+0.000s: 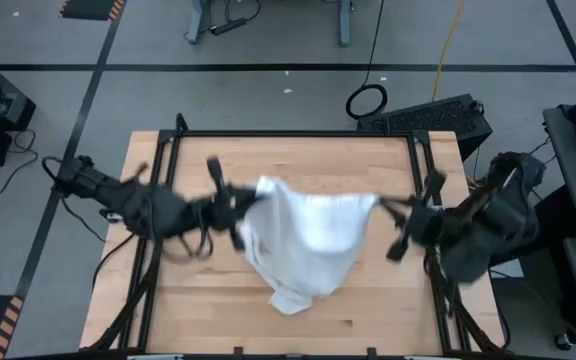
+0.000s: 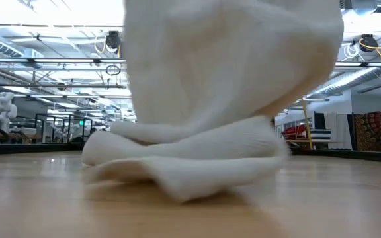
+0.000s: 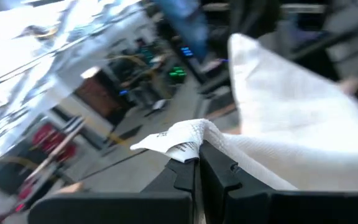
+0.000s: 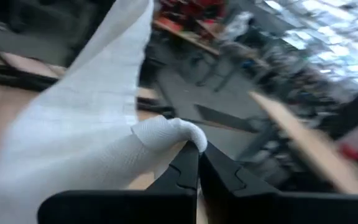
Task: Roll towel
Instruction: Roll the white towel
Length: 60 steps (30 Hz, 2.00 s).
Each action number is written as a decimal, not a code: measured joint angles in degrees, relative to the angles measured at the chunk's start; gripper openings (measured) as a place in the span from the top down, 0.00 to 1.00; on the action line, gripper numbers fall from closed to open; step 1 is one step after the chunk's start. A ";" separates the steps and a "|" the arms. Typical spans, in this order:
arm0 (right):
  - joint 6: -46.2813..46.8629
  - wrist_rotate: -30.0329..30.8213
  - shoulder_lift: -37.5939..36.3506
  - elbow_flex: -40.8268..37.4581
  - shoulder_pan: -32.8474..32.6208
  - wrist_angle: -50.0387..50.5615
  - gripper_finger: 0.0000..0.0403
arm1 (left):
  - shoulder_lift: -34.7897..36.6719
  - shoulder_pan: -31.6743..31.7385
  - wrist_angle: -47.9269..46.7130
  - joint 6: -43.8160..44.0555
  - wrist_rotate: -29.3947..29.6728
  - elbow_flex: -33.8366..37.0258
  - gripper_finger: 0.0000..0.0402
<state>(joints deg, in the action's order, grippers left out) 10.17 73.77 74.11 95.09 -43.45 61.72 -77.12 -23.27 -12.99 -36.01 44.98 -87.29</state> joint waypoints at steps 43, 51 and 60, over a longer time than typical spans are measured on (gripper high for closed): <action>-65.82 -21.69 3.93 19.81 16.77 -61.74 1.00 | 10.94 23.18 0.37 -4.41 -20.81 -17.07 0.98; -70.26 -17.79 8.21 19.81 18.97 -62.14 1.00 | 12.74 31.66 -10.94 2.07 -17.63 -17.07 0.97; -58.77 -14.14 9.67 19.78 29.47 -39.90 1.00 | 8.67 37.63 -26.22 7.21 -17.78 -16.98 0.97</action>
<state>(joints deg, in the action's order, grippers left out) -48.60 59.64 83.79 114.87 -13.98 21.83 -68.45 14.36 -39.21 -28.80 27.20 -104.27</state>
